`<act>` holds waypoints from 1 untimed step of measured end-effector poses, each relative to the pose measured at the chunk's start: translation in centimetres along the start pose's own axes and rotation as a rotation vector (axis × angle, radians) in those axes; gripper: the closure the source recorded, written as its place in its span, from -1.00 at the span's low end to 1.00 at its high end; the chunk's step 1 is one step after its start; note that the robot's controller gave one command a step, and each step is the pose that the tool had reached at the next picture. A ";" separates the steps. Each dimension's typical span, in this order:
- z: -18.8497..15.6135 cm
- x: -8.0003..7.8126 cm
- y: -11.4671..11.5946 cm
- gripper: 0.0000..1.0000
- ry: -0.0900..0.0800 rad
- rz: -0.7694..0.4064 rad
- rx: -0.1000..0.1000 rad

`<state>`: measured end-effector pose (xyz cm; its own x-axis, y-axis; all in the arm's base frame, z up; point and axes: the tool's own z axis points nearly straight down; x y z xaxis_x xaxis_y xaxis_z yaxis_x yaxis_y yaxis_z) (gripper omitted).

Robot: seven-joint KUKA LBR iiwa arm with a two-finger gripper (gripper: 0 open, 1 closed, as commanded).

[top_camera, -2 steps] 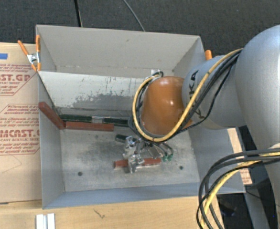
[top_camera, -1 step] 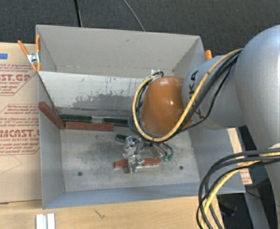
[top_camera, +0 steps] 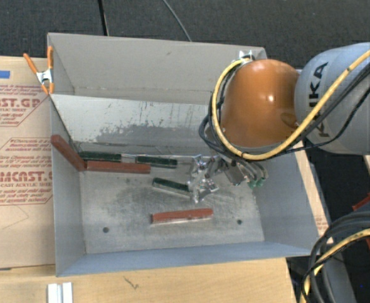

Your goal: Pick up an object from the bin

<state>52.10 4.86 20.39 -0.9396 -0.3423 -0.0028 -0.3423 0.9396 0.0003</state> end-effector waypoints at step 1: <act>0.0 0.0 0.0 -1.00 0.000 0.000 -0.001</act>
Offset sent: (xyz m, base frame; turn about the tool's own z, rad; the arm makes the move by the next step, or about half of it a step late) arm 0.0000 0.0000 0.0000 0.0000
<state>52.08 4.87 20.38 -0.9396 -0.3424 -0.0023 -0.3424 0.9396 0.0011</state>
